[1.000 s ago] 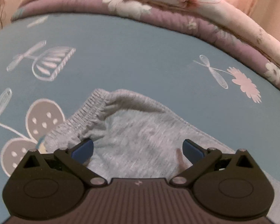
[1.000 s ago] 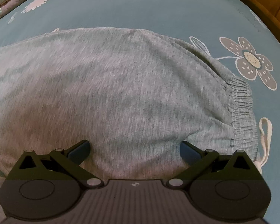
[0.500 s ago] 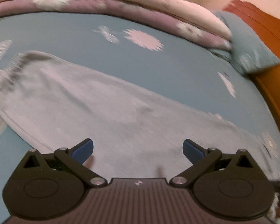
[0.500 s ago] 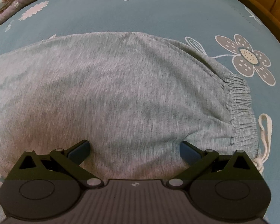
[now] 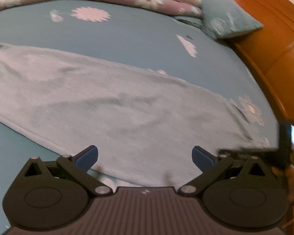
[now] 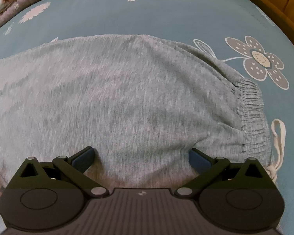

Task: Fold clothes

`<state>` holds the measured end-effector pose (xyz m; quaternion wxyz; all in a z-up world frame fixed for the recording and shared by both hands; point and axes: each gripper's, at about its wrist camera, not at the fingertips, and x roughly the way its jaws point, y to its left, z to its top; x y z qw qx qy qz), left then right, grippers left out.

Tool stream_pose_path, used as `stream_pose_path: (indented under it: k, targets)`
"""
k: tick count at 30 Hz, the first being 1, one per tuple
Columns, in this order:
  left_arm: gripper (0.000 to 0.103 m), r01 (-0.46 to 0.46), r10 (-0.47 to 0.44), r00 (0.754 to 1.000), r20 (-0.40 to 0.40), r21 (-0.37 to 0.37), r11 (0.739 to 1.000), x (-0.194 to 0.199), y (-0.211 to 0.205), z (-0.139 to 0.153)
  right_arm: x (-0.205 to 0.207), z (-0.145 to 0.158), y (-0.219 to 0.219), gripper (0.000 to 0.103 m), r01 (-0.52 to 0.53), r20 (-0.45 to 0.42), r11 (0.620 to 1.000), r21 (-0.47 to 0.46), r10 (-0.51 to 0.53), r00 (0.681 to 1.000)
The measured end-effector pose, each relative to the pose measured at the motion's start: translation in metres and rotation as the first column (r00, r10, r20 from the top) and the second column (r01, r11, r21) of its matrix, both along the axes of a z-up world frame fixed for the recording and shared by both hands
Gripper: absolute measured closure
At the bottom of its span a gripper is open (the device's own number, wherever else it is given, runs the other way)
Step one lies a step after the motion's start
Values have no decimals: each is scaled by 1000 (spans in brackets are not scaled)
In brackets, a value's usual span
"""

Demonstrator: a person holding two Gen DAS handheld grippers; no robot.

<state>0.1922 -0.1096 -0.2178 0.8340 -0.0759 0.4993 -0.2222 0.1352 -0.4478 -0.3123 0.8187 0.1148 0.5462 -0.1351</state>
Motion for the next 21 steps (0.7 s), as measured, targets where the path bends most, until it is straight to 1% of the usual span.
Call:
stream_pose_path:
  k: [3, 5, 6, 9, 11, 14, 15, 17, 18, 21]
  targets:
    - [2, 23, -23, 999, -27, -4, 1000, -18, -21, 0, 2, 3, -3, 0, -9, -9, 1000, 25, 9, 1000]
    - [2, 40, -40, 998, -48, -5, 999, -31, -34, 1, -3, 12, -10, 0, -9, 3, 997, 81, 9, 1000]
    - [2, 49, -49, 997, -57, -3, 999, -38, -40, 1, -6, 17, -14, 0, -10, 12, 994, 106, 9, 1000]
    - [2, 66, -66, 993, -98, -1, 998, -60, -57, -1, -26, 42, -24, 0, -12, 47, 991, 137, 6, 999]
    - [2, 65, -64, 988, -138, -1, 998, -74, -66, -5, -39, 51, -31, 0, -21, 42, 982, 187, 13, 999]
    - [2, 77, -74, 978, -197, 11, 997, -90, -79, -16, -56, 45, -36, 0, -30, -17, 963, 266, 36, 999]
    - [2, 81, -76, 973, -217, 16, 997, -95, -83, -21, -57, 39, -35, 0, -32, -37, 961, 274, 44, 998]
    - [2, 89, -79, 964, -253, 28, 996, -100, -89, -32, -64, 26, -34, 0, -16, -89, 967, 253, 40, 995]
    - [2, 87, -75, 961, -266, 36, 996, -101, -90, -38, -66, 19, -34, 0, -4, -111, 965, 262, 34, 993]
    - [2, 73, -52, 950, -307, 55, 996, -103, -92, -52, -72, 8, -37, 0, 35, -128, 955, 295, 4, 992]
